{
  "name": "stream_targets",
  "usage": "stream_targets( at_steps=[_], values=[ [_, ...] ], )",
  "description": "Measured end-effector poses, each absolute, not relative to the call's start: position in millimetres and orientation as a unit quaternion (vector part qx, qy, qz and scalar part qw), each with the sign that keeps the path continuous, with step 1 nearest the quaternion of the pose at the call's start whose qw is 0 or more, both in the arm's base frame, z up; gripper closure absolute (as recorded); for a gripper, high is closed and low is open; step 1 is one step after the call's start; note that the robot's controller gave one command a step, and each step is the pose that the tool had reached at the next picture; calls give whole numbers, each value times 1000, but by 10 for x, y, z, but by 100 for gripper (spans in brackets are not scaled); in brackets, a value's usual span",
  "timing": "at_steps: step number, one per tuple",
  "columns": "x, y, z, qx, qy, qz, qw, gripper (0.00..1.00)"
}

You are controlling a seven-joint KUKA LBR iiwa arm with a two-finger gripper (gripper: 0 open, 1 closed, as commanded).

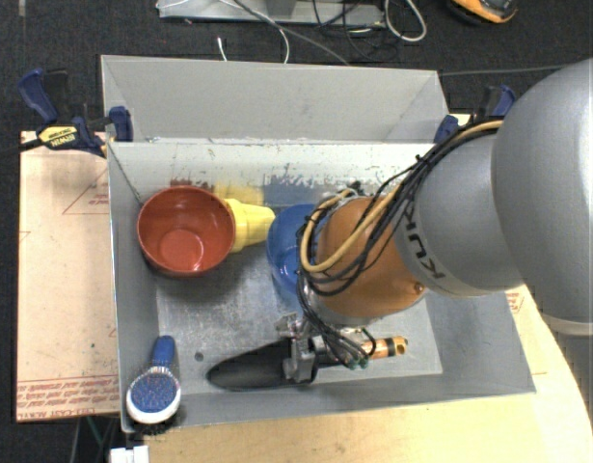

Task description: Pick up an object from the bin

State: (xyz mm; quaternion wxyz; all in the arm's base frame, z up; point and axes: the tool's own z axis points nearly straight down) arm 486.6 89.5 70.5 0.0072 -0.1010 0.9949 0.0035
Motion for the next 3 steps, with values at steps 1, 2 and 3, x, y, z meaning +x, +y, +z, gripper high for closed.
stream_targets(
  at_steps=[1, 2, 3],
  values=[
    [4856, 897, 944, -101, 995, 4, 6, 100],
    [4864, 901, 1081, -101, 995, 4, 8, 100],
    [4856, 903, 1211, -101, 995, 4, 6, 100]
  ],
)
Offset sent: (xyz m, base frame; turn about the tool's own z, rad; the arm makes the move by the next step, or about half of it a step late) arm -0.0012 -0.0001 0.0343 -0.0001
